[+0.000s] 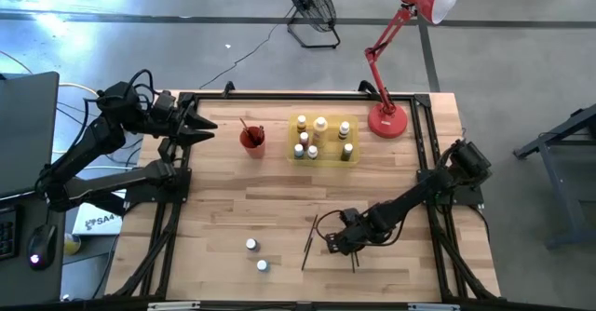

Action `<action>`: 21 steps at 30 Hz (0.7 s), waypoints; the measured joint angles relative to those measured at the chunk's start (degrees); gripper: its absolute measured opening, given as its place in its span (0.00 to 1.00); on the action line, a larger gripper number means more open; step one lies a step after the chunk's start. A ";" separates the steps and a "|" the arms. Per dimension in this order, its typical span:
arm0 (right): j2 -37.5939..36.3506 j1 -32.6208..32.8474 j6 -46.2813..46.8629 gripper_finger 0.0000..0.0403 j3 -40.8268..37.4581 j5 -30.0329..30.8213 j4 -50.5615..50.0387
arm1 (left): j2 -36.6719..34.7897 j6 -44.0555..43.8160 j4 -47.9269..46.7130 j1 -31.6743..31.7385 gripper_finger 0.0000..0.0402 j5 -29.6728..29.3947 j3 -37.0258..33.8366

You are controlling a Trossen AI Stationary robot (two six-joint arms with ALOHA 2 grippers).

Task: Pick & Place Paint Supplies
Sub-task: Put the orange paintbrush into the orange cup

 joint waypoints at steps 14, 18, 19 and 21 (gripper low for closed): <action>-4.65 -2.90 -4.11 0.01 0.98 -6.36 -8.77 | 0.00 1.28 -0.02 0.00 0.29 -0.42 0.00; -4.12 -3.20 -4.57 0.01 0.98 -7.84 -10.43 | 0.00 1.30 -0.40 0.00 0.29 -0.42 0.00; -3.88 -3.20 -4.57 0.01 0.97 -7.85 -10.52 | 0.02 1.32 -0.43 0.00 0.29 -0.42 0.00; -3.79 -3.20 -4.58 0.01 0.93 -7.30 -10.65 | 0.02 1.32 -0.46 0.00 0.29 -0.42 0.00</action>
